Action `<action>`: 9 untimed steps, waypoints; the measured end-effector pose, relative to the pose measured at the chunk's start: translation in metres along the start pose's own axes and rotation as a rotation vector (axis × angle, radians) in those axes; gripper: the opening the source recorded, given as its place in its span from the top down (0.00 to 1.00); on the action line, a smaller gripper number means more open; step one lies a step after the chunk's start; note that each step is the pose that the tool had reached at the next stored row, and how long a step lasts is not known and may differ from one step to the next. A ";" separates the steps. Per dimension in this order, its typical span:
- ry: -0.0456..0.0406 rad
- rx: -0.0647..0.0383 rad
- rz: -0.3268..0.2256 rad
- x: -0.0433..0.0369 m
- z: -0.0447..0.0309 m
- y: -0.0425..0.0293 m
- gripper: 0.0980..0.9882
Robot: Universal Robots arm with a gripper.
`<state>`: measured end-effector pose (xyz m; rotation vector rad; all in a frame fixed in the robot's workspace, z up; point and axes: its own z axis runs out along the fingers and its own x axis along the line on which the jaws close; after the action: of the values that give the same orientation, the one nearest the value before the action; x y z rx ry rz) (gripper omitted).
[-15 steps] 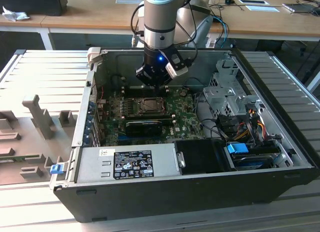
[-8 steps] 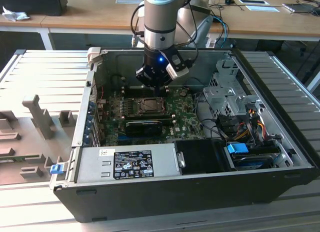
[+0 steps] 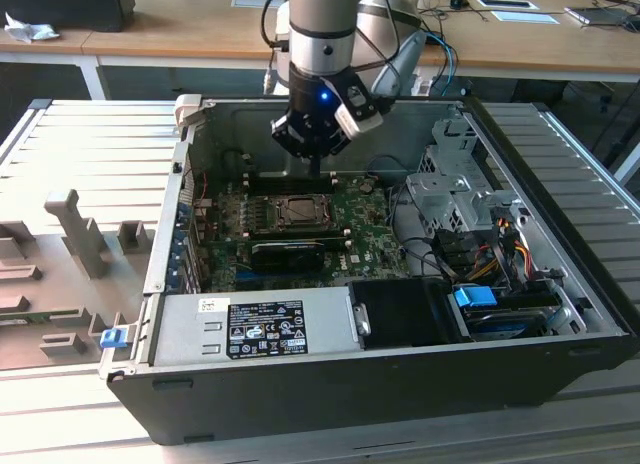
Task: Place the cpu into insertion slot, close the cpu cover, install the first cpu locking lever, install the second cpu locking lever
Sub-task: 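Install the second cpu locking lever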
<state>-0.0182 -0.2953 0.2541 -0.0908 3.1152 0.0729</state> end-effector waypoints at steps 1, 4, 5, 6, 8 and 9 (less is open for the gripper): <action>0.0000 0.000 0.000 0.0002 0.0001 -0.0036 0.99; 0.0015 0.000 0.000 0.0017 0.0023 -0.0281 0.99; 0.0119 -0.001 0.001 0.0019 0.0039 -0.0376 0.99; 0.0153 -0.002 0.000 0.0019 0.0050 -0.0399 0.99; 0.0184 -0.003 -0.001 0.0031 0.0116 -0.0572 0.99; 0.0183 -0.004 -0.002 0.0043 0.0126 -0.0648 0.99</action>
<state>-0.0184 -0.3596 0.2384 -0.0944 3.1334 0.0791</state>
